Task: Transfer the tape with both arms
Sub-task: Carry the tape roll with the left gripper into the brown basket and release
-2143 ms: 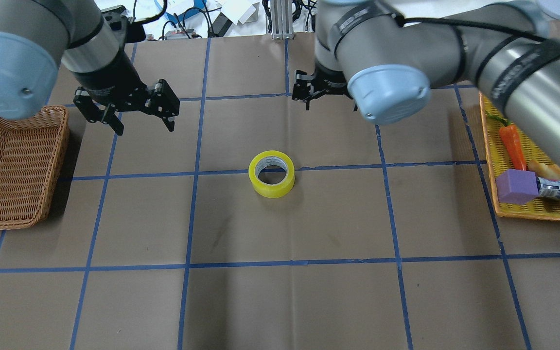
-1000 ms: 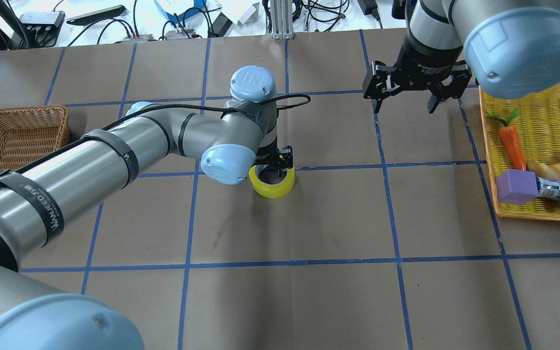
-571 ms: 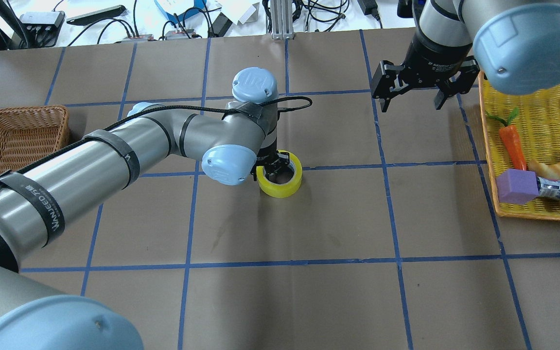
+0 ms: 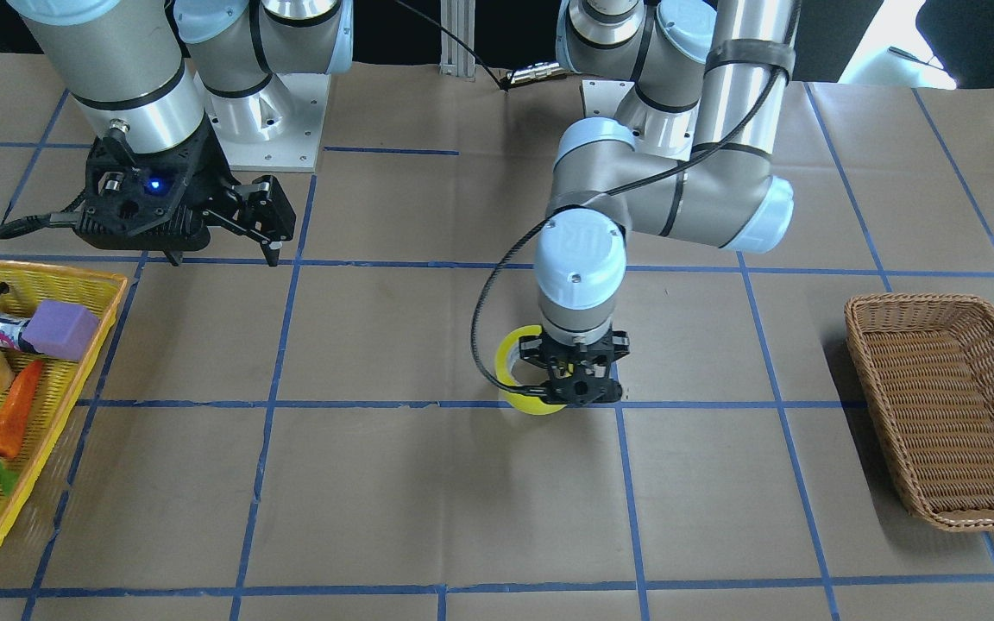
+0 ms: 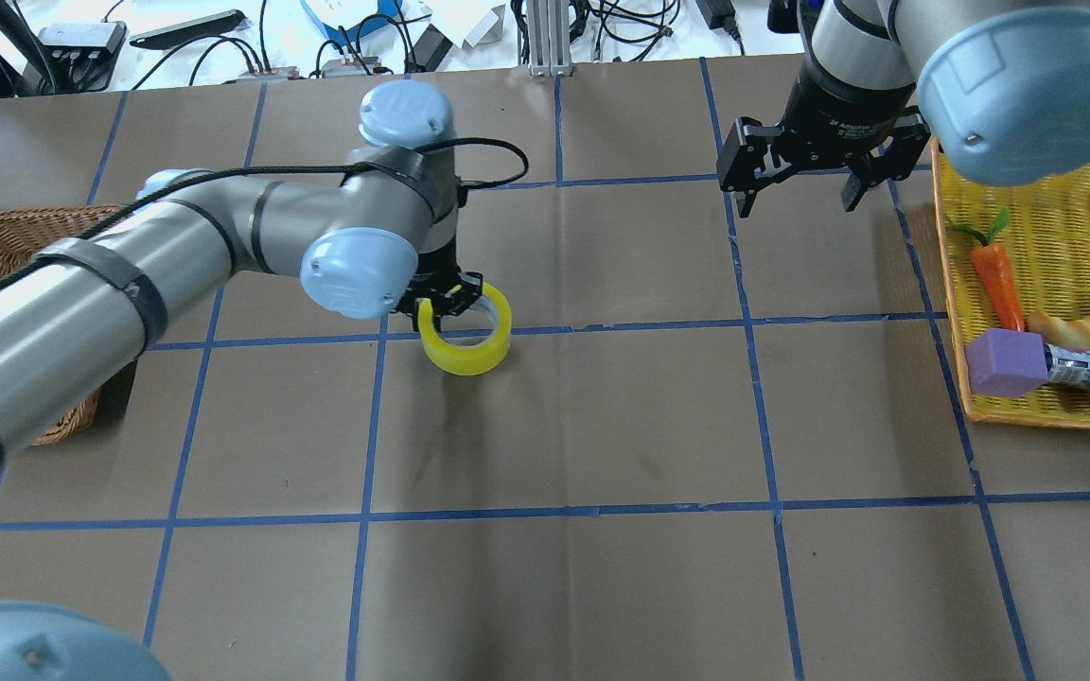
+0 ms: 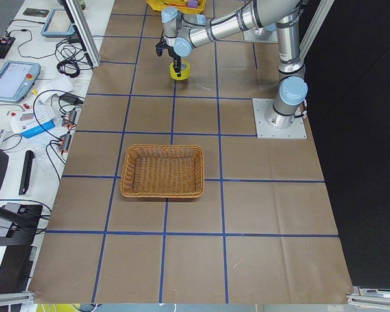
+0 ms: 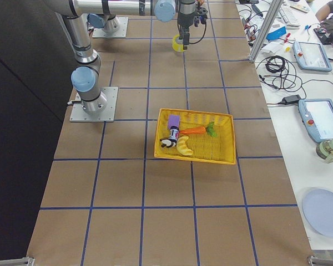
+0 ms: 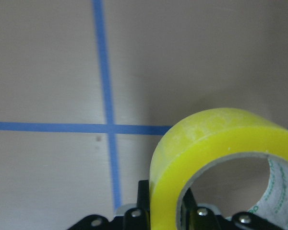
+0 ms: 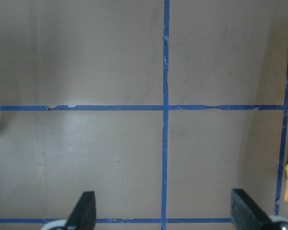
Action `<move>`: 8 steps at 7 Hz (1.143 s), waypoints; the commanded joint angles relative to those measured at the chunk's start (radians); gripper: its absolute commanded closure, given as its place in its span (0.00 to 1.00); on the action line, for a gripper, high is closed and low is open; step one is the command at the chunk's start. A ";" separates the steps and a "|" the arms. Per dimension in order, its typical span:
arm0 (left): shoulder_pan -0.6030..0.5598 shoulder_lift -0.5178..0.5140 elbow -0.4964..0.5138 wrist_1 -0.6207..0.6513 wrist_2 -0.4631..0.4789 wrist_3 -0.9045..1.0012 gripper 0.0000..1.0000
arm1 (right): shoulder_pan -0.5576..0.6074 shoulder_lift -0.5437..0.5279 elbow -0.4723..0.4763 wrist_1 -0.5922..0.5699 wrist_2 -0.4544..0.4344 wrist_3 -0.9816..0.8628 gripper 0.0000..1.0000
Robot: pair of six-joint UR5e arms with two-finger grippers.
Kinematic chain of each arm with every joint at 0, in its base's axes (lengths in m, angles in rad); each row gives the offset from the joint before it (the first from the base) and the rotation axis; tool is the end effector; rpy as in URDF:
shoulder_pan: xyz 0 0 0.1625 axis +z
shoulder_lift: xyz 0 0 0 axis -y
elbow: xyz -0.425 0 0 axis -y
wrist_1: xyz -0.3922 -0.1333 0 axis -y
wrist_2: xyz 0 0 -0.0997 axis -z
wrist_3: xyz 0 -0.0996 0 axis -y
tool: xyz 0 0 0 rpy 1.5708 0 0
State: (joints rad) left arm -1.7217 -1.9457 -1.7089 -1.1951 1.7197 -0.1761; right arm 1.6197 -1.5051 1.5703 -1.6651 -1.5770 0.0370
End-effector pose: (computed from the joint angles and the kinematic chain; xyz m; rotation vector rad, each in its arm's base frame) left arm -0.2048 -0.5582 0.2543 -0.0222 2.9680 0.1653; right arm 0.1580 -0.5147 0.4644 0.0185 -3.1363 0.0460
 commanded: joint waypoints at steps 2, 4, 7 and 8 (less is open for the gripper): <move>0.404 0.063 -0.008 -0.049 0.063 0.405 1.00 | -0.001 0.000 0.002 -0.001 0.000 0.000 0.00; 0.635 0.030 0.064 -0.023 0.061 0.724 1.00 | -0.001 0.000 0.002 -0.001 0.002 0.000 0.00; 0.822 -0.154 0.309 -0.014 0.049 0.984 1.00 | -0.003 0.000 0.002 -0.001 0.006 0.000 0.00; 0.841 -0.207 0.339 0.002 0.043 0.991 0.99 | -0.001 0.000 0.002 -0.001 0.006 0.000 0.00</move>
State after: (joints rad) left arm -0.9186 -2.0902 -1.4239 -1.2035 1.7680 0.7920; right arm 1.6177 -1.5048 1.5723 -1.6659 -1.5709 0.0368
